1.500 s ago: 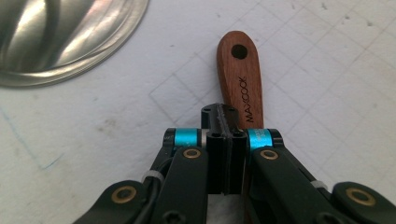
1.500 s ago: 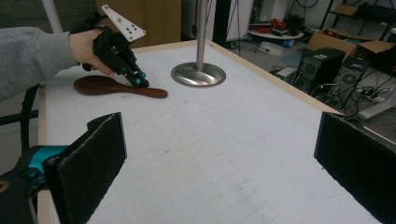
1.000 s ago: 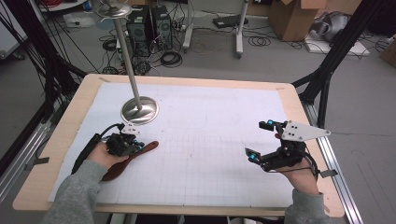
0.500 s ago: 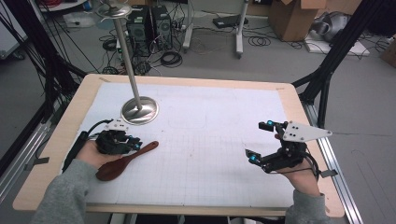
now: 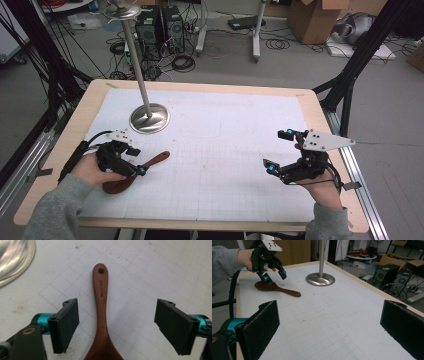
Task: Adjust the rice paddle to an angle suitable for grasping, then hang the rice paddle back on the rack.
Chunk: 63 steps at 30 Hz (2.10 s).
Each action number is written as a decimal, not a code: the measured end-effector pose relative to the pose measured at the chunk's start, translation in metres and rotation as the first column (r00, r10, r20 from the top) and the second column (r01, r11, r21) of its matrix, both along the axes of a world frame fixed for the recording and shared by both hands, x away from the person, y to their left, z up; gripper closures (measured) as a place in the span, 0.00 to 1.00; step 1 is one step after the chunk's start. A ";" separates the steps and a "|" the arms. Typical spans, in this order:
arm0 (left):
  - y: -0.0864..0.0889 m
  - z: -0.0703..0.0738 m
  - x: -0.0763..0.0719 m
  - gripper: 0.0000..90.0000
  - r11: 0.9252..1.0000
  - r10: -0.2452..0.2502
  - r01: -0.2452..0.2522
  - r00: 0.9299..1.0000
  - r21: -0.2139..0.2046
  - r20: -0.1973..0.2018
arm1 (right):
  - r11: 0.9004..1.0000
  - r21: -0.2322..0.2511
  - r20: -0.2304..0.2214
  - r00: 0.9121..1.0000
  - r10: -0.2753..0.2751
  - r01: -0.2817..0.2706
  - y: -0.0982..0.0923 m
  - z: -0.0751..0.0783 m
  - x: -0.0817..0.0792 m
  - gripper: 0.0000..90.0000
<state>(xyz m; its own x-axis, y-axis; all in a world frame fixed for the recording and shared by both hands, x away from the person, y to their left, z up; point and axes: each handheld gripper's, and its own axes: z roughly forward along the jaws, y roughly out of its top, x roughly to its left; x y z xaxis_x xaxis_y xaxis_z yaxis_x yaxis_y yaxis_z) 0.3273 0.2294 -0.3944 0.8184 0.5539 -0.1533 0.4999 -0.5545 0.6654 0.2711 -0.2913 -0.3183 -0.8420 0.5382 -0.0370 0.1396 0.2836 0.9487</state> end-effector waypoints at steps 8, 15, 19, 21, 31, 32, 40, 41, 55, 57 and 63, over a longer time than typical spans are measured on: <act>-0.002 -0.003 -0.002 0.23 0.999 -0.003 0.003 1.000 0.050 0.004 | 1.000 -0.002 0.002 1.000 0.002 -0.002 0.000 0.000 0.000 0.01; -0.002 -0.006 -0.002 0.24 0.997 0.002 -0.003 1.000 0.078 0.012 | 1.000 -0.005 -0.001 1.000 0.005 -0.005 0.001 0.000 0.001 0.01; -0.001 -0.006 -0.002 0.28 0.996 -0.033 0.031 0.999 0.080 0.015 | 1.000 -0.009 0.000 1.000 0.012 -0.012 0.002 0.000 0.001 0.01; 0.000 -0.006 -0.002 0.28 0.996 -0.034 0.033 0.999 0.086 0.011 | 1.000 -0.005 0.001 1.000 0.010 -0.010 0.002 0.000 0.000 0.01; 0.000 -0.013 0.003 0.29 0.993 -0.025 0.029 0.999 0.115 -0.029 | 1.000 -0.012 0.001 1.000 0.013 -0.013 0.004 0.001 0.000 0.01; 0.001 -0.014 0.004 0.29 0.993 -0.024 0.028 0.999 0.119 -0.035 | 1.000 -0.016 0.001 1.000 0.014 -0.013 0.004 0.000 0.000 0.01; 0.000 -0.019 0.008 0.31 0.991 -0.017 0.025 0.998 0.131 -0.060 | 1.000 -0.011 0.036 0.999 0.019 -0.019 0.004 0.004 -0.003 0.05; 0.000 -0.020 0.008 0.32 0.990 -0.016 0.024 0.998 0.138 -0.062 | 1.000 -0.008 0.035 0.999 0.021 -0.021 0.004 0.003 -0.003 0.05; -0.010 -0.022 0.016 0.43 0.981 -0.005 0.021 0.996 0.193 -0.084 | 0.999 -0.010 0.030 0.999 0.031 -0.030 0.005 0.003 -0.001 0.05; -0.014 -0.021 0.016 0.45 0.976 -0.013 0.030 0.997 0.216 -0.078 | 0.999 -0.010 0.035 0.999 0.034 -0.034 0.005 0.003 -0.001 0.05; -0.018 -0.021 0.018 0.52 0.972 -0.009 0.025 0.997 0.232 -0.072 | 0.999 -0.010 0.032 0.999 0.037 -0.037 0.005 0.003 -0.001 0.05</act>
